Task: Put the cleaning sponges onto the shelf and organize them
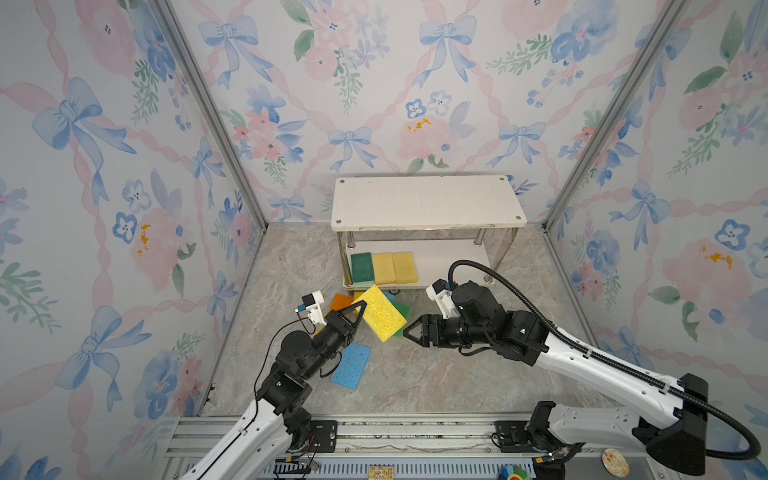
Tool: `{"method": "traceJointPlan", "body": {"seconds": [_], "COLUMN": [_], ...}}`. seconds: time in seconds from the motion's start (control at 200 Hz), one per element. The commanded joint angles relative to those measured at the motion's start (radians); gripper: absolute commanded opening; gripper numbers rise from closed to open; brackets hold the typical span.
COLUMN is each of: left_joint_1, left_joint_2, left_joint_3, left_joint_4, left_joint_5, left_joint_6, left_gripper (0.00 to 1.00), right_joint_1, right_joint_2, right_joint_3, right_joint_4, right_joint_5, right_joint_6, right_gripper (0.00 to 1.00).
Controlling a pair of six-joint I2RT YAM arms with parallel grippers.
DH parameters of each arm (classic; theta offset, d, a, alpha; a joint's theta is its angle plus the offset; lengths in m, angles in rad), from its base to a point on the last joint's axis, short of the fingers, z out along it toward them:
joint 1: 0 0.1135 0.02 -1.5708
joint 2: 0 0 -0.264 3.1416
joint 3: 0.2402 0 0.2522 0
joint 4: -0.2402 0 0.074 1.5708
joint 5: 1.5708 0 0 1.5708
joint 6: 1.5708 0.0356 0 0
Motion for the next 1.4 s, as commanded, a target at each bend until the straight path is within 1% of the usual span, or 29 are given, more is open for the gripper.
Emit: {"method": "traceJointPlan", "body": {"seconds": [0.0, 0.23, 0.465, 0.64, 0.81, 1.06, 1.215, 1.395], "left_joint_1": [-0.006, -0.007, -0.016, -0.018, -0.018, -0.018, -0.019, -0.018], "left_joint_2": [0.006, 0.029, 0.032, 0.036, 0.034, 0.037, 0.039, 0.037], "left_joint_3": [0.001, 0.022, 0.030, 0.028, 0.028, 0.026, 0.031, 0.027], "left_joint_4": [-0.003, -0.002, -0.002, -0.001, -0.001, -0.001, 0.000, -0.001], "left_joint_5": [0.005, 0.047, 0.050, 0.050, 0.048, 0.044, 0.044, 0.044], "left_joint_6": [0.002, 0.023, 0.030, 0.027, 0.029, 0.026, 0.029, 0.024], "left_gripper": [0.00, 0.00, 0.00, 0.00, 0.00, 0.00, 0.00, 0.00], "right_joint_1": [0.015, 0.016, 0.013, 0.012, 0.004, 0.004, 0.004, 0.003], "right_joint_2": [0.018, 0.034, 0.044, 0.053, 0.056, 0.084, 0.087, 0.080], "right_joint_3": [0.049, 0.066, 0.080, 0.068, 0.064, 0.062, 0.065, 0.057], "right_joint_4": [0.052, 0.071, 0.067, 0.078, 0.043, 0.051, 0.055, 0.061], "right_joint_5": [0.017, 0.030, 0.028, 0.023, 0.049, 0.040, 0.036, 0.036], "right_joint_6": [0.004, 0.000, -0.008, -0.005, -0.014, -0.009, -0.010, -0.008], "right_gripper": [0.69, 0.62, 0.57, 0.56, 0.56, 0.55, 0.49, 0.38]}}
